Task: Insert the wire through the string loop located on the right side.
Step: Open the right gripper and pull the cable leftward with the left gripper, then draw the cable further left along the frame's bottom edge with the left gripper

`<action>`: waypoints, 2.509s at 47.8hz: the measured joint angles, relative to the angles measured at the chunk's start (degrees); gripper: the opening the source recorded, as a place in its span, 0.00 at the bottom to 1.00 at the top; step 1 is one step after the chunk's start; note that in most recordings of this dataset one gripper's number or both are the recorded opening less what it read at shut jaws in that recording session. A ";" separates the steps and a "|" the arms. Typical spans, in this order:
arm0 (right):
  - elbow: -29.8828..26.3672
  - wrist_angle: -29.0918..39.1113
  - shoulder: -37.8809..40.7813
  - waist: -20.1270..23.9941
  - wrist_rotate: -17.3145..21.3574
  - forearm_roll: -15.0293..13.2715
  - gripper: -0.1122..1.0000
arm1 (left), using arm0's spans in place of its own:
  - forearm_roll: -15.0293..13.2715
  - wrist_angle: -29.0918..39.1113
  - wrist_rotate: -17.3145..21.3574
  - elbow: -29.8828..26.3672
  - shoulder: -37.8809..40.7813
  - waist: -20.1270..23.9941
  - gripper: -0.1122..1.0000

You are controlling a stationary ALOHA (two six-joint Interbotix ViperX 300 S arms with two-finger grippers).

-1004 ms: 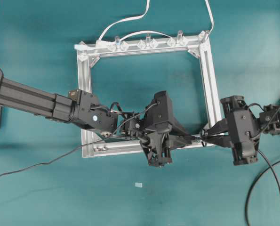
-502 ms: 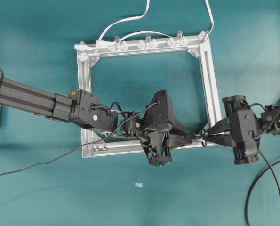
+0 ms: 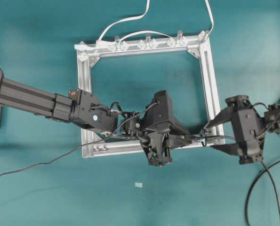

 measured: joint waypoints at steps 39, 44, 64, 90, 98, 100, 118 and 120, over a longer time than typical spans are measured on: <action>8.70 1.23 -14.24 0.00 0.09 -0.09 0.84 | 0.00 7.91 0.00 12.83 -13.62 -0.26 0.30; 8.79 1.23 -14.33 0.00 0.09 0.00 0.84 | 0.00 10.81 -0.09 14.50 -15.91 -0.79 0.30; 8.79 1.23 -14.24 0.00 0.00 -0.09 0.83 | -0.26 15.73 -0.53 21.45 -24.43 -2.02 0.30; 9.14 1.14 -14.24 0.00 0.00 -0.09 0.83 | -0.35 24.26 -9.67 33.40 -36.91 -3.69 0.30; 9.23 1.14 -14.33 0.00 0.09 0.00 0.83 | -0.44 29.00 -12.92 36.30 -40.87 -5.98 0.30; 9.23 1.14 -14.24 0.00 0.09 0.00 0.83 | -0.44 30.59 -13.71 36.74 -41.66 -6.50 0.30; 9.23 0.97 -14.24 0.00 0.00 0.00 0.83 | -0.44 35.07 -17.31 39.81 -41.84 -8.53 0.30; 9.23 0.97 -14.24 0.00 0.00 -0.09 0.83 | -0.35 35.24 -17.31 39.73 -41.31 -8.44 0.30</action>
